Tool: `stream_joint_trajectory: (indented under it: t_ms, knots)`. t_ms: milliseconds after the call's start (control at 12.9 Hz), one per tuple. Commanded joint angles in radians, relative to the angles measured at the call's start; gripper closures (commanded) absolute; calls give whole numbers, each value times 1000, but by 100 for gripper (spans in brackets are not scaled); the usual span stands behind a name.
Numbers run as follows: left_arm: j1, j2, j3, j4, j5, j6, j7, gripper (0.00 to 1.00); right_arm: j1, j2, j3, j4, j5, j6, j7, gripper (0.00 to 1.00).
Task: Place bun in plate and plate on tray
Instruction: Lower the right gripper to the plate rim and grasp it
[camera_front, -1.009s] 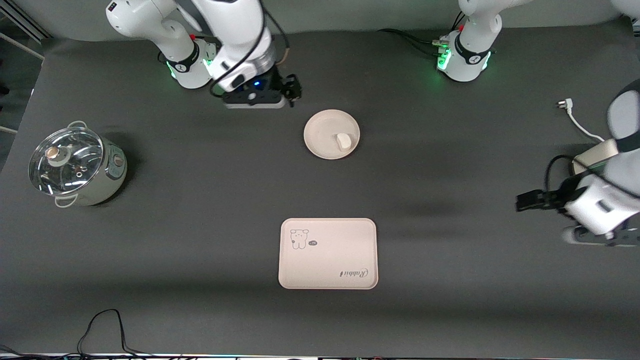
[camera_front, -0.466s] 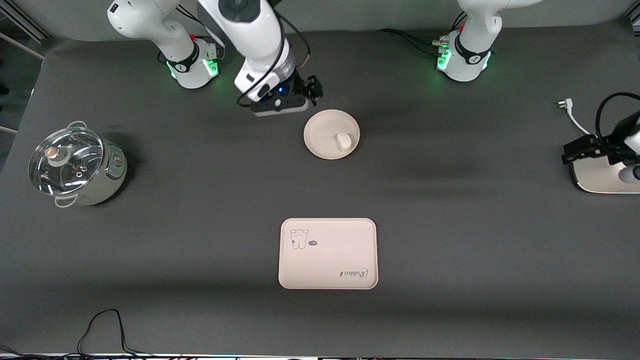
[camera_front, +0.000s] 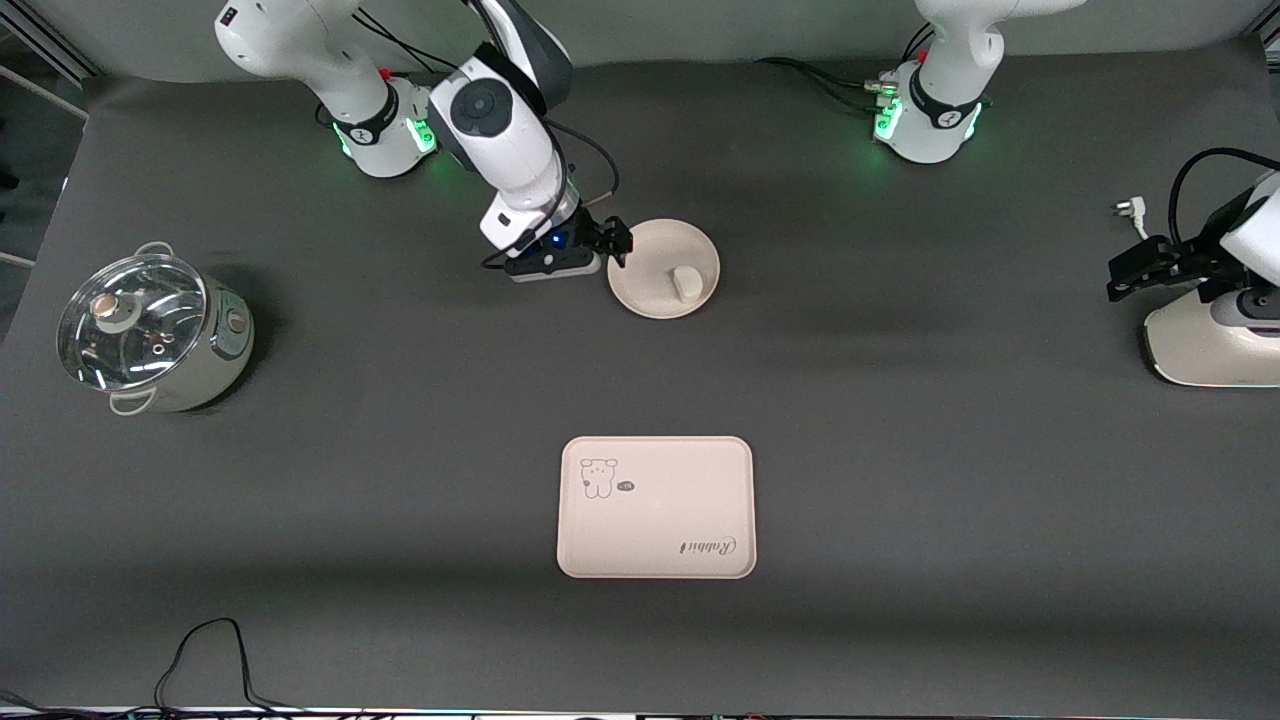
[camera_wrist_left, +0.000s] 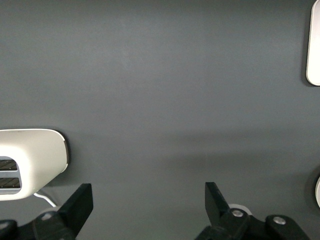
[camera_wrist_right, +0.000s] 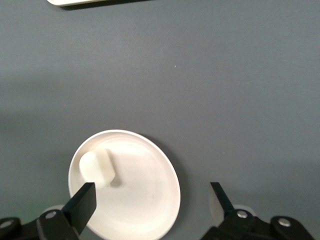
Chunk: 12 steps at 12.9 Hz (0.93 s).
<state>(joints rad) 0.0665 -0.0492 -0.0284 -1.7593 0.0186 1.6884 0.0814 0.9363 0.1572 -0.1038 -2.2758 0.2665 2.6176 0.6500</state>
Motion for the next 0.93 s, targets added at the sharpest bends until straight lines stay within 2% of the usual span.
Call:
stream_joint_trajectory:
  t_ms: [0, 233, 466, 854]
  knots:
    - [-30, -21, 21, -28, 12, 8, -9, 0, 34, 125, 1, -1, 85, 181, -65, 0]
    - [-22, 5, 24, -6, 18, 5, 9, 0, 59, 214, 1, -27, 100, 330, -66, 0]
    - [-24, 6, 21, -3, 17, -1, 9, 0, 61, 239, 1, -45, 100, 344, -66, 0]
    - [-25, 9, 21, -3, 4, 8, 9, 0, 59, 223, 61, -106, 103, 341, -62, 0]
